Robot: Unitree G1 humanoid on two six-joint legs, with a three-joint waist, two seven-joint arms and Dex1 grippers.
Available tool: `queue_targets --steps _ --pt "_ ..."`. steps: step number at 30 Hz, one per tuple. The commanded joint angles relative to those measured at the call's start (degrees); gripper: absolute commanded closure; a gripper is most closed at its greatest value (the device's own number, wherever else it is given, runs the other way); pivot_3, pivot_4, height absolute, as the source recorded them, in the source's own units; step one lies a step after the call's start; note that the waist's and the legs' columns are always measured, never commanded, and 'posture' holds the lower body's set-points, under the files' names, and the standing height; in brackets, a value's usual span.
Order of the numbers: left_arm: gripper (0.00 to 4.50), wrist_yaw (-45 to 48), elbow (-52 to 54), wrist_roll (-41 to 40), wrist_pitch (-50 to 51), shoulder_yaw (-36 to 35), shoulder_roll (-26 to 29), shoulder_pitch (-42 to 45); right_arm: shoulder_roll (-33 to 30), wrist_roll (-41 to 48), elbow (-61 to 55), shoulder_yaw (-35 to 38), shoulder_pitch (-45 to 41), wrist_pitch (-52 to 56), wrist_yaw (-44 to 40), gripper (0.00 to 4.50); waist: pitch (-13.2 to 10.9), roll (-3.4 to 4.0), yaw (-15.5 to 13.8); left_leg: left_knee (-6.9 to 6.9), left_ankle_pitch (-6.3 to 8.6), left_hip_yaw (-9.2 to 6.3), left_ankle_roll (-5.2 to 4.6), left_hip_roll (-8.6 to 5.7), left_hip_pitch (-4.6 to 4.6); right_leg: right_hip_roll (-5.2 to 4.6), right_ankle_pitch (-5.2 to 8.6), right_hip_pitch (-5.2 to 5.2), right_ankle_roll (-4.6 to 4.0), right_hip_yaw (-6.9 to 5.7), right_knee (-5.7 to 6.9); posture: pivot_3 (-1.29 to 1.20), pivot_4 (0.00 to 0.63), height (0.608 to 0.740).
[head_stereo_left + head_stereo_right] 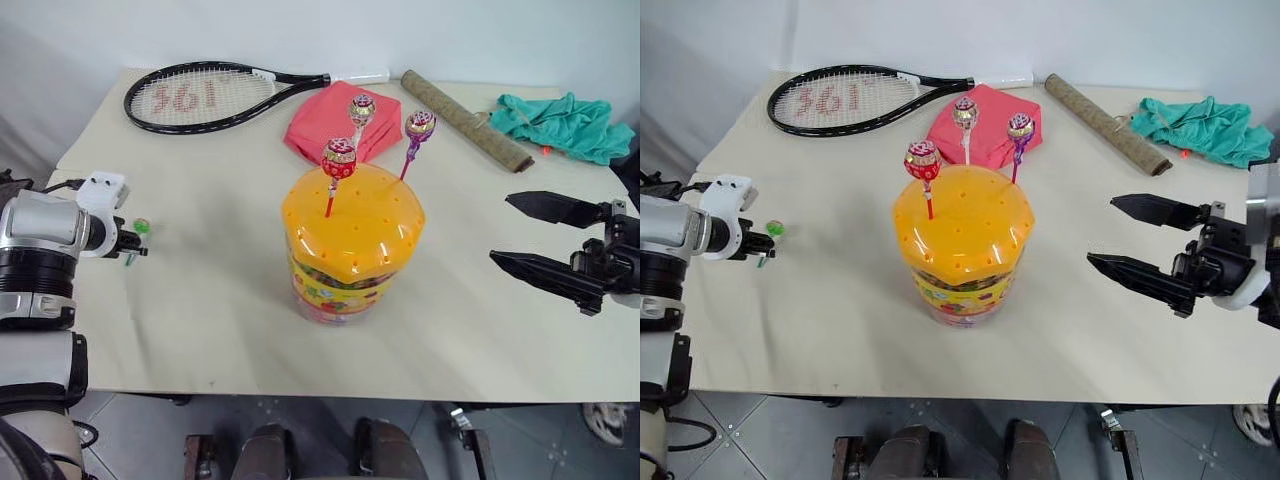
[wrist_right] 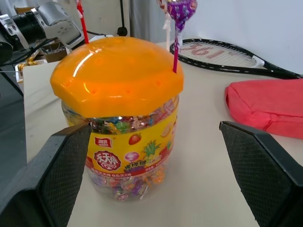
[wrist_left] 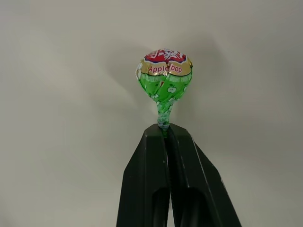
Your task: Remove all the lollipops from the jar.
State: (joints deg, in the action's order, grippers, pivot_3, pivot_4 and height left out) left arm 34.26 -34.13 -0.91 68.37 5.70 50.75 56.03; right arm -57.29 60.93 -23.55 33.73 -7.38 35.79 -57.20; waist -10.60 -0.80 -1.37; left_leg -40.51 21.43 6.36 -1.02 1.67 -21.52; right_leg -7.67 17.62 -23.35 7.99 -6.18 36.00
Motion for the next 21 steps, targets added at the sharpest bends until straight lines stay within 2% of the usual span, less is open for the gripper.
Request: queue_targets --steps 1,9,14,15,18,21 --pt "3.82 -0.3 0.3 0.7 3.5 0.2 1.4 0.4 0.5 -0.9 1.0 0.2 -1.7 -1.5 -0.6 0.0 0.0 0.0 0.0 0.0 0.0 0.0 0.0 0.01 0.0 0.01 0.0 0.0 0.0 0.0 0.0 0.0 0.15 0.74" --pt "1.68 5.3 9.0 -1.3 8.0 2.5 6.5 2.3 0.5 -2.4 2.1 0.0 -2.8 -1.7 -1.6 0.0 0.0 -0.04 0.0 0.0 0.0 0.02 0.0 0.01 -0.01 0.0 0.0 -0.03 0.0 0.01 0.01 0.0 0.15 0.74" --pt "0.2 12.5 17.2 -5.6 5.0 1.3 11.2 5.0 0.3 -3.4 2.3 1.2 -2.1 -1.9 -2.7 0.0 0.0 -0.08 -0.2 -0.03 0.0 0.01 0.01 0.01 -0.03 -0.01 0.0 -0.02 0.0 0.01 0.02 0.0 0.15 0.74" --pt "0.05 14.1 19.2 -6.9 3.8 0.8 11.7 4.9 0.4 -3.6 2.4 1.3 -2.1 -2.0 -2.9 0.0 0.0 -0.08 -0.2 -0.03 0.0 0.0 0.01 0.01 -0.03 -0.02 0.0 -0.02 0.0 0.01 0.01 0.0 0.15 0.74" --pt "0.05 19.4 24.7 -13.5 -3.6 -6.0 9.5 4.1 0.4 -4.1 2.4 1.7 -2.1 -2.2 -3.1 0.0 0.0 -0.08 -0.2 -0.06 0.0 0.0 0.01 0.02 -0.03 -0.03 0.0 -0.02 0.0 0.01 0.03 0.0 0.15 0.74" --pt "0.05 24.5 28.3 -21.3 -16.7 -15.6 3.6 0.6 0.4 -4.6 2.5 2.1 -2.1 -2.5 -3.3 0.0 0.0 -0.08 -0.1 -0.15 0.01 -0.01 0.01 0.03 -0.06 -0.04 0.0 -0.02 0.0 0.01 0.04 0.0 0.15 0.74"
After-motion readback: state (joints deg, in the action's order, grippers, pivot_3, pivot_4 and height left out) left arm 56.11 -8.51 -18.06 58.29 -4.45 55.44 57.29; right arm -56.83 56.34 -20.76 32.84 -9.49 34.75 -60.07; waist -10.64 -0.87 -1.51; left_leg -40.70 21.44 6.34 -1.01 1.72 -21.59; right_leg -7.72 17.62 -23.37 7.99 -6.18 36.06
